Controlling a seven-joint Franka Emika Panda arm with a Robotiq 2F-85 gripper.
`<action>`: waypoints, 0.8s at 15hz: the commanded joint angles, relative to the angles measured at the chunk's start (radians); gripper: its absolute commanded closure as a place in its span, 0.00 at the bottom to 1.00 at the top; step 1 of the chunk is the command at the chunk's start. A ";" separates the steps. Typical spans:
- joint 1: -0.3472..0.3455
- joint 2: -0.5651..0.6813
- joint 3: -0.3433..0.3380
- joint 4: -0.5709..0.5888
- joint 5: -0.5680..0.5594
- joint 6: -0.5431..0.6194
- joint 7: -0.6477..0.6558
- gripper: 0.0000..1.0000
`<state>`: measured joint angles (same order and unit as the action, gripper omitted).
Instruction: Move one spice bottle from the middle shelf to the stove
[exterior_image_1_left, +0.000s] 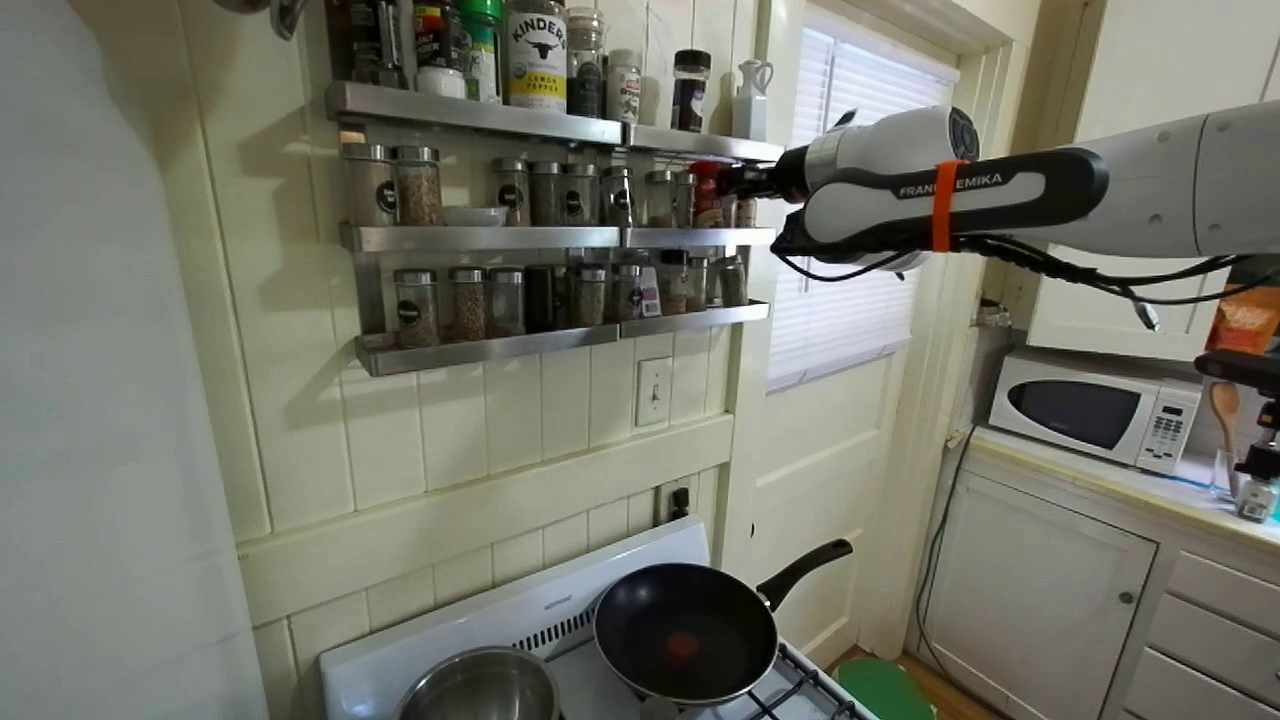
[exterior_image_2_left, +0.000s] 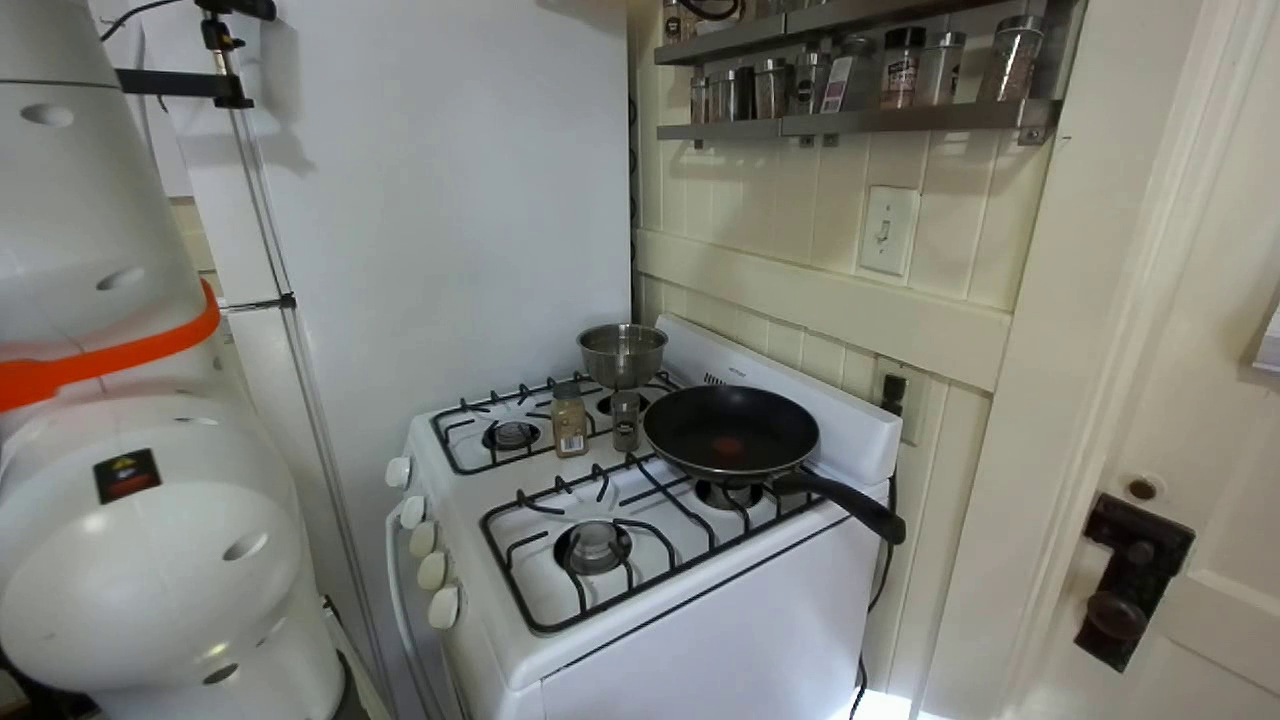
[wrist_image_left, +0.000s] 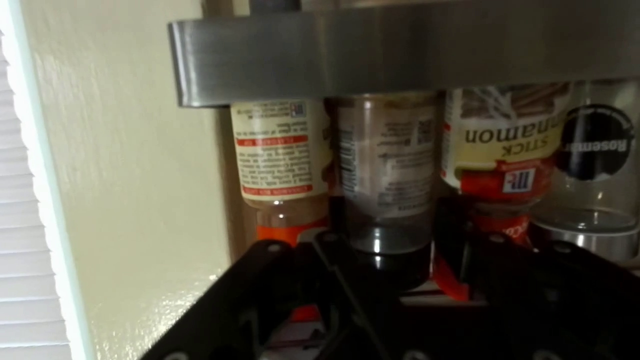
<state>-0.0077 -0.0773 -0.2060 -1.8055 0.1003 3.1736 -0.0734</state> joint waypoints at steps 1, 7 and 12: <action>0.021 0.030 -0.009 0.023 0.034 0.027 -0.024 0.53; 0.023 0.038 -0.010 0.023 0.032 0.044 -0.027 0.35; 0.027 0.049 -0.010 0.025 0.029 0.062 -0.029 0.43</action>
<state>0.0053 -0.0568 -0.2063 -1.8042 0.1030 3.2120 -0.0789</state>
